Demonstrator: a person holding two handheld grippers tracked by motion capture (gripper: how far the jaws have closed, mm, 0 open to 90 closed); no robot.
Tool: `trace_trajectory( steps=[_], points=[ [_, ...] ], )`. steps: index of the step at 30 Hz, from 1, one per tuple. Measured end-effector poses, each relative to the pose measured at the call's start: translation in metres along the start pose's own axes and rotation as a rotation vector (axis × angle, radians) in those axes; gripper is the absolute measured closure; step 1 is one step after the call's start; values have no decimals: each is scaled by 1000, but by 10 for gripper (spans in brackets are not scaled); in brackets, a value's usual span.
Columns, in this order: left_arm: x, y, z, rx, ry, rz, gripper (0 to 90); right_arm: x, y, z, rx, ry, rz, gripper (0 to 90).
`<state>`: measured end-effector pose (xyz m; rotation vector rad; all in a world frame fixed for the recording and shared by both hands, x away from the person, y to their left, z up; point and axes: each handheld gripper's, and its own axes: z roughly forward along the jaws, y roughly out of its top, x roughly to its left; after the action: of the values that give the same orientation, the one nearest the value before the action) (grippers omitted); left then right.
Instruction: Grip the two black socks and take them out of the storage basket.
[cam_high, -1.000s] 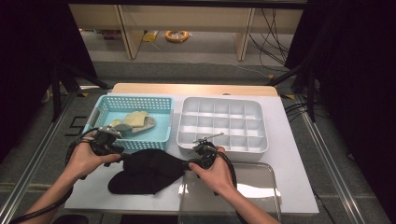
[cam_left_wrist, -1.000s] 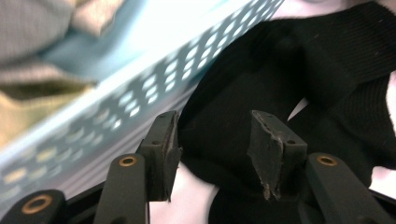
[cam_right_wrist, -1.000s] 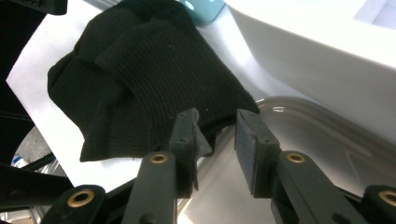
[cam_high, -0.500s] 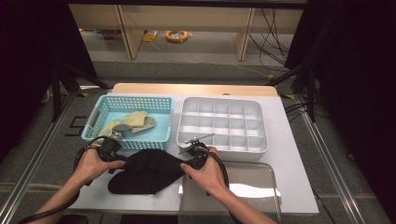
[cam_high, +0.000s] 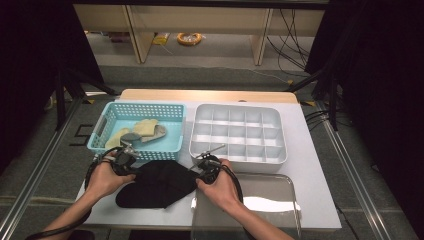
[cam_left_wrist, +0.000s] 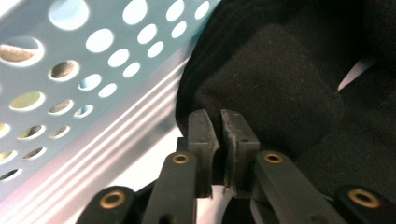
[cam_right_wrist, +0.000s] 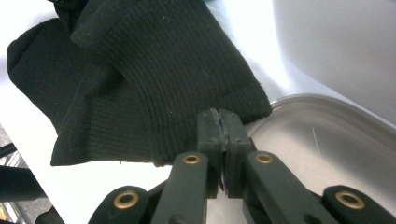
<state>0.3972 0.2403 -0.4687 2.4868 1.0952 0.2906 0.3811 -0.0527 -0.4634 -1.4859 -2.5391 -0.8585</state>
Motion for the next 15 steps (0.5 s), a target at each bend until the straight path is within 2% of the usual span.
trace_trajectory(
  steps=[1,2,4,6,7,8,10,11,12,13,14,15],
  points=[
    [1,0,-1,1,-10,-4,836,-2,0,0,-11,6,-23,900],
    [1,-1,-1,-2,-12,-9,843,-1,0,-2,-13,16,-16,900],
    [3,-2,-2,-6,-21,-25,848,-2,0,-3,-19,12,-31,900],
    [5,-3,-6,-19,-38,-33,851,0,-1,-5,-24,18,-19,900],
    [5,-3,-9,-27,-34,-41,851,-1,-1,-6,-31,13,-34,900],
    [7,-4,-13,-41,-44,-47,852,1,-1,-6,-32,6,-16,900],
    [9,-7,-27,-92,-44,-67,852,0,-1,-10,-44,18,-32,900],
    [11,-8,-34,-95,-54,-56,853,-1,-1,-13,-51,17,-36,900],
    [12,-9,-39,-97,-55,-65,852,0,-1,-15,-49,5,-21,900],
    [11,-12,-43,-120,-64,-74,853,1,-1,-17,-55,12,-14,900],
    [11,-13,-47,-126,-64,-77,852,-1,0,-19,-63,31,-29,900],
    [12,-16,-56,-122,-72,-76,852,-1,0,-21,-62,5,-18,900]
  ],
)
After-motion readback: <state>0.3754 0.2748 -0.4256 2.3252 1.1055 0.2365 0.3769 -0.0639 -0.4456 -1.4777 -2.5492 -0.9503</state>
